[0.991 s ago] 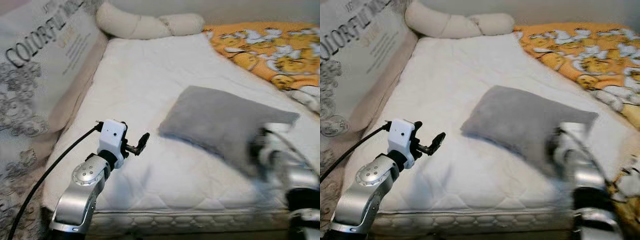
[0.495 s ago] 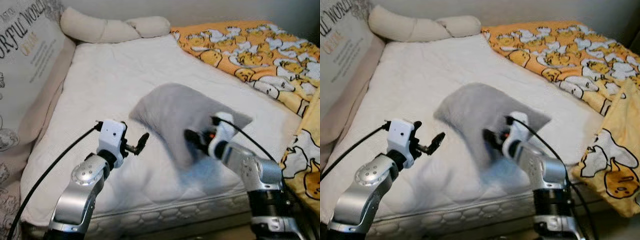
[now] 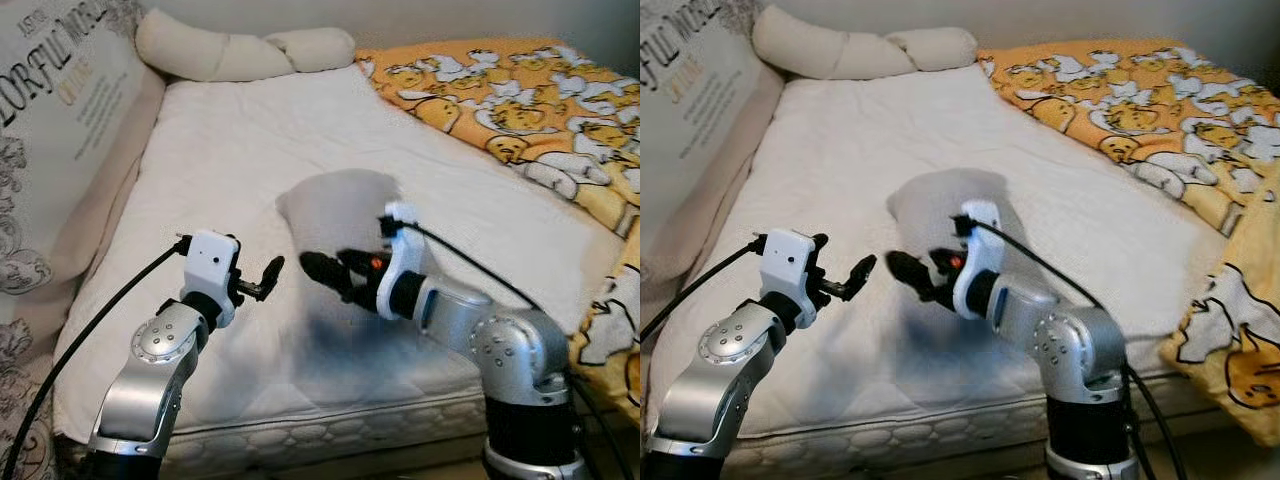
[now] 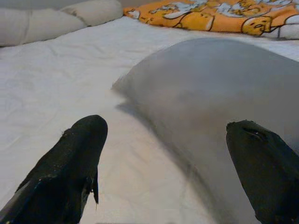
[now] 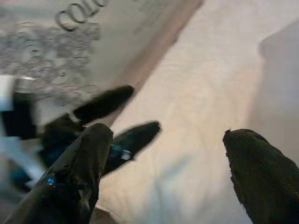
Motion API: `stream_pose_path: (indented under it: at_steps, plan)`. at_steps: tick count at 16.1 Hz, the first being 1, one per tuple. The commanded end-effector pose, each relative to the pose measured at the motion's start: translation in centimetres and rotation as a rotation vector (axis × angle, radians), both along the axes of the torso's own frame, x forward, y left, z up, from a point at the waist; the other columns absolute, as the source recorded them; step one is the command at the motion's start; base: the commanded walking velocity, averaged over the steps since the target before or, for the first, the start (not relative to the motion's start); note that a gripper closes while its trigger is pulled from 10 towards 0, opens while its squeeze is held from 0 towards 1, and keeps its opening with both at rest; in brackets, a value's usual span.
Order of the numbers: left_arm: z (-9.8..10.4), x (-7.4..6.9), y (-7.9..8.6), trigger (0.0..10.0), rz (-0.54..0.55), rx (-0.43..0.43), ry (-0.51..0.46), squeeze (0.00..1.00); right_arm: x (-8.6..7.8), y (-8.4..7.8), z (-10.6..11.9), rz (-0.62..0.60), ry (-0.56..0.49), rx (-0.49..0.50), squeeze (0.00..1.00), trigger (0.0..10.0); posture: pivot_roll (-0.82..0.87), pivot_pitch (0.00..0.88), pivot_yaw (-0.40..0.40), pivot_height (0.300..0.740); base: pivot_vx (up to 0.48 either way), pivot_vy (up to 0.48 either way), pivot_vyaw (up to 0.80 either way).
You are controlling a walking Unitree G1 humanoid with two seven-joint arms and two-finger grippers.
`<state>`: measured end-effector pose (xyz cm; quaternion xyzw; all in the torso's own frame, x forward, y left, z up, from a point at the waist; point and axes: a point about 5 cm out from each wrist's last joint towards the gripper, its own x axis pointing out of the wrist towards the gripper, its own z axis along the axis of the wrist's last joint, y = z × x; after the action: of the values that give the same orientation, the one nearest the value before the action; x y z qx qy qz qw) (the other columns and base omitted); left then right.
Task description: Clean up the room
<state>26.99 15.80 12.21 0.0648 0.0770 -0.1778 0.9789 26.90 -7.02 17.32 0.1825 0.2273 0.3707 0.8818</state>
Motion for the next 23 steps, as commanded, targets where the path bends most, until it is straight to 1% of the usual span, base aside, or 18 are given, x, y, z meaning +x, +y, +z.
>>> stream_pose_path:
  at_steps: [1, 2, 4, 6, 7, 8, 9, 10, 11, 12, 13, 14, 16, 18, 19, 21, 22, 23]
  plan:
    - [0.4, 0.4, 0.5, 10.0, 0.011, 0.013, -0.016, 0.0, -0.2, 0.1, 1.3, 0.037, -0.04, 0.005, 0.0, 10.0, 0.06, 0.0, 0.053, 0.74, 0.0, 0.0, 0.0]
    - [0.4, 0.4, 0.7, 10.0, 0.013, 0.014, -0.015, 0.0, -0.3, -0.1, 3.0, 0.074, -0.1, 0.001, 0.0, 10.0, 0.06, 0.0, 0.054, 0.74, 0.0, 0.0, 0.0]
    - [0.4, 0.5, 0.9, 10.0, 0.018, 0.012, -0.016, 0.0, 0.0, -0.7, 3.7, 0.059, -0.133, -0.017, 0.0, 10.0, 0.06, 0.0, 0.054, 0.74, 0.0, 0.0, 0.0]
    - [0.1, 1.2, 1.1, 10.0, 0.06, -0.005, 0.009, 0.0, 2.5, -3.4, 3.6, -0.149, -0.195, -0.07, 0.0, 10.0, 0.05, 0.0, 0.052, 0.74, 0.0, 0.0, 0.0]
    - [-0.1, 1.4, 1.1, 10.0, 0.072, -0.033, 0.027, 0.0, 3.0, -3.9, 3.4, -0.186, -0.199, -0.085, 0.0, 10.0, 0.05, 0.0, 0.05, 0.74, 0.0, 0.0, 0.0]
    - [-0.6, 1.8, 0.5, 10.0, 0.055, -0.124, 0.064, 0.0, 4.2, -5.4, 2.5, -0.282, -0.178, -0.058, 0.0, 10.0, 0.05, 0.0, 0.047, 0.74, 0.0, 0.0, 0.0]
    - [-1.0, 2.3, 0.0, 10.0, 0.037, -0.152, 0.08, 0.0, 5.2, -6.9, 1.4, -0.375, -0.158, -0.045, 0.33, 10.0, 0.04, 0.0, 0.048, 0.74, 0.0, 0.0, 0.0]
    - [-1.5, 2.8, -0.4, 10.0, 0.041, -0.142, 0.087, 0.0, 5.9, -8.1, 0.4, -0.445, -0.162, -0.077, 0.81, 10.0, 0.03, 0.0, 0.056, 0.74, 0.0, 0.0, 0.0]
    - [-1.9, 3.8, -1.1, 10.0, 0.051, -0.226, 0.085, 0.0, 6.8, -9.8, -1.0, -0.524, -0.138, -0.021, 1.0, 10.0, 0.02, 0.0, 0.067, 0.74, 0.0, 0.0, 0.0]
    - [-2.7, 4.7, -1.9, 10.0, 0.058, -0.312, 0.118, 0.0, 7.4, -11.1, -2.3, -0.57, -0.118, 0.011, 1.0, 10.0, 0.01, 0.0, 0.074, 0.74, 0.0, 0.0, 0.0]
    - [-3.0, 5.0, -2.2, 10.0, 0.061, -0.338, 0.138, 0.0, 7.6, -11.4, -2.7, -0.577, -0.116, 0.017, 1.0, 10.0, 0.01, 0.0, 0.077, 0.74, 0.0, 0.0, 0.0]
    - [-3.6, 5.4, -2.9, 10.0, 0.039, -0.408, 0.175, 0.0, 7.8, -12.1, -3.6, -0.588, -0.095, 0.034, 1.0, 10.0, 0.0, 0.0, 0.081, 0.74, 0.0, 0.0, 0.0]
    - [-4.5, 6.3, -4.6, 10.0, 0.011, -0.55, 0.252, 0.0, 7.6, -13.5, -6.1, -0.57, -0.033, 0.012, 1.0, 10.0, -0.05, 0.0, 0.097, 0.74, 0.0, 0.0, 0.0]
    - [-5.4, 6.4, -6.4, 10.0, -0.016, -0.582, 0.308, 0.0, 6.9, -15.0, -8.3, -0.608, 0.038, -0.005, 1.0, 10.0, -0.08, 0.0, 0.106, 0.74, 0.0, 0.0, 0.0]
    - [-6.0, 6.2, -7.8, 10.0, -0.035, -0.649, 0.347, 0.0, 6.1, -15.6, -10.1, -0.631, 0.116, 0.006, 1.0, 10.0, -0.11, 0.0, 0.115, 0.74, 0.0, 0.0, 0.0]
    - [-6.7, 5.6, -9.8, 10.0, -0.102, -0.697, 0.408, 0.0, 5.1, -15.5, -12.2, -0.629, 0.223, 0.015, 1.0, 10.0, -0.11, 0.0, 0.114, 0.74, 0.0, 0.0, 0.0]
    - [-7.3, 4.9, -11.2, 10.0, -0.166, -0.655, 0.456, 0.0, 4.7, -15.0, -13.0, -0.603, 0.263, 0.007, 0.0, 10.0, -0.11, 0.0, 0.11, 0.74, 0.0, 0.0, 0.0]
    - [-7.6, 4.5, -11.8, 10.0, -0.196, -0.627, 0.478, 0.0, 4.6, -14.7, -13.4, -0.589, 0.281, 0.01, 0.0, 10.0, -0.11, 0.0, 0.105, 0.74, 0.0, 0.0, 0.0]
